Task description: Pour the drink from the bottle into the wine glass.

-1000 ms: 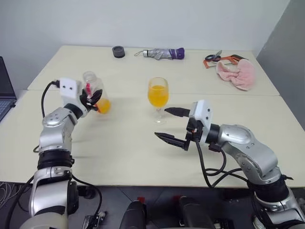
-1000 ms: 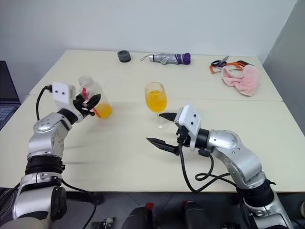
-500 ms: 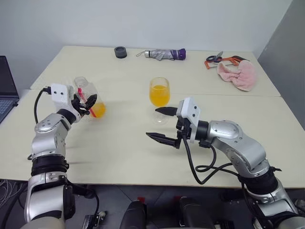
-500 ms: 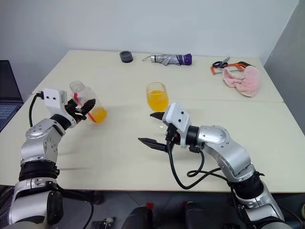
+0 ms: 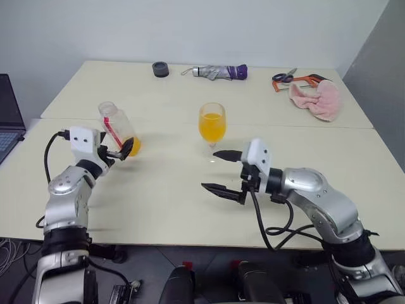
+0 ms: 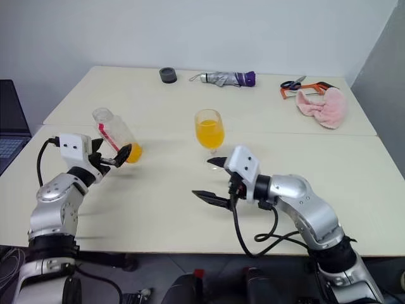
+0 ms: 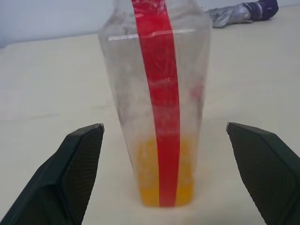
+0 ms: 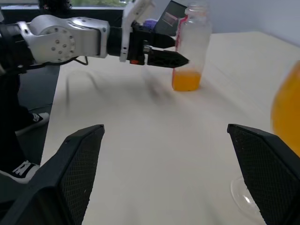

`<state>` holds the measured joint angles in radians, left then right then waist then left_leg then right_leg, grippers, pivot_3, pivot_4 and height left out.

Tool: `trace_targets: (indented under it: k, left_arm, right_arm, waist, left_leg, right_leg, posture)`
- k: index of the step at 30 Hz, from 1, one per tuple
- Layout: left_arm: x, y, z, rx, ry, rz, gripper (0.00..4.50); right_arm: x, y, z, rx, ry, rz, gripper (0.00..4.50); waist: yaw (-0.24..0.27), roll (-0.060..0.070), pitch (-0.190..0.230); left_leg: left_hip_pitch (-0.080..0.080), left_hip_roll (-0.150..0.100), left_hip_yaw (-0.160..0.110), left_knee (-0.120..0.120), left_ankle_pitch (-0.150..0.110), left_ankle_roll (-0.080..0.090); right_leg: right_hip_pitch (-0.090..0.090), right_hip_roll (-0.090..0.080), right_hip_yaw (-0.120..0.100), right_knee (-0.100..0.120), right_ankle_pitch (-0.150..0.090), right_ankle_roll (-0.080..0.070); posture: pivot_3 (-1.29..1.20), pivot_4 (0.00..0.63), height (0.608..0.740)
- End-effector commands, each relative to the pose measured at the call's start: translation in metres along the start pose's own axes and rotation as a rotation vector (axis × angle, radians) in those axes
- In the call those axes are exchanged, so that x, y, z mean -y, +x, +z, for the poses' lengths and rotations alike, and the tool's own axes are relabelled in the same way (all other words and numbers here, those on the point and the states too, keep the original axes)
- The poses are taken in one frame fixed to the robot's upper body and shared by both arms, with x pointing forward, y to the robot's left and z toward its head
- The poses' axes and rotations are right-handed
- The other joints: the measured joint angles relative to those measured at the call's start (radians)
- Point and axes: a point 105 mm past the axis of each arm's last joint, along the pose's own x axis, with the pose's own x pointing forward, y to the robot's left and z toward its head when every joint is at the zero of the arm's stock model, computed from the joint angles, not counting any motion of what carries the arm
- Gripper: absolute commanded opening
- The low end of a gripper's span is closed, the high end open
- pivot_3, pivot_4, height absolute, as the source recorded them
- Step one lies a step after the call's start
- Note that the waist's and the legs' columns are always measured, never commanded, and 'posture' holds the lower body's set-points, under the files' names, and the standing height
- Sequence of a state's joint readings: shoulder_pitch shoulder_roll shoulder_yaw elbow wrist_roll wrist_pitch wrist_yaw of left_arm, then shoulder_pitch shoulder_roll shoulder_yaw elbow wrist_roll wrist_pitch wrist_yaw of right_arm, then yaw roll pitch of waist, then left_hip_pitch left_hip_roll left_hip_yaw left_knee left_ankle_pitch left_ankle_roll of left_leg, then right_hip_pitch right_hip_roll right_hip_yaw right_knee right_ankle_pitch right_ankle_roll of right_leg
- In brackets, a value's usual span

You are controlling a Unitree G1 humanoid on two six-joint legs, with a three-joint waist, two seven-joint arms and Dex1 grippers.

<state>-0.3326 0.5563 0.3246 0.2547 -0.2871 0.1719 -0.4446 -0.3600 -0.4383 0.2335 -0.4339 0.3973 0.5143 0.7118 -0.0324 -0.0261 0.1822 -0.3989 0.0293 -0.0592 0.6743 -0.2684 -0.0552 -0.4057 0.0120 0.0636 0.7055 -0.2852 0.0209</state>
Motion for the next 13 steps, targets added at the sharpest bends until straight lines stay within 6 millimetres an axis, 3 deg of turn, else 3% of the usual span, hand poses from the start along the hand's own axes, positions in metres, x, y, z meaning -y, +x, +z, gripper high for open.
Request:
trace_targets:
  k: [1,7,13]
  left_arm:
    - [-0.001,-0.018,0.016,0.069,-0.021,0.067,4.48]
    - [0.016,-0.048,0.001,0.046,-0.088,0.084,4.48]
    - [0.024,-0.057,-0.001,0.066,-0.089,0.083,4.48]
  right_arm:
    - [0.018,-0.018,-0.005,0.052,0.0,-0.163,4.5]
    - [0.045,-0.038,-0.041,0.083,0.039,-0.472,4.5]
    - [0.06,-0.034,-0.052,0.105,0.018,-0.592,4.5]
  waist:
    - [0.0,0.0,0.0]
    - [0.0,-0.001,0.0]
    - [0.0,0.0,0.0]
  left_leg:
    - [0.0,0.0,0.0,0.0,0.0,0.0]
    - [0.002,0.0,0.002,-0.001,0.0,0.0]
    - [0.003,-0.002,0.004,-0.001,0.0,0.0]
  right_leg:
    - [0.0,-0.001,0.0,0.0,0.0,0.0]
    - [0.001,0.0,0.001,0.0,0.0,0.0]
    - [0.001,0.004,0.003,0.0,0.0,0.0]
  posture:
    - [0.0,0.15,0.74]
    - [0.0,0.15,0.74]
    - [0.0,0.15,0.74]
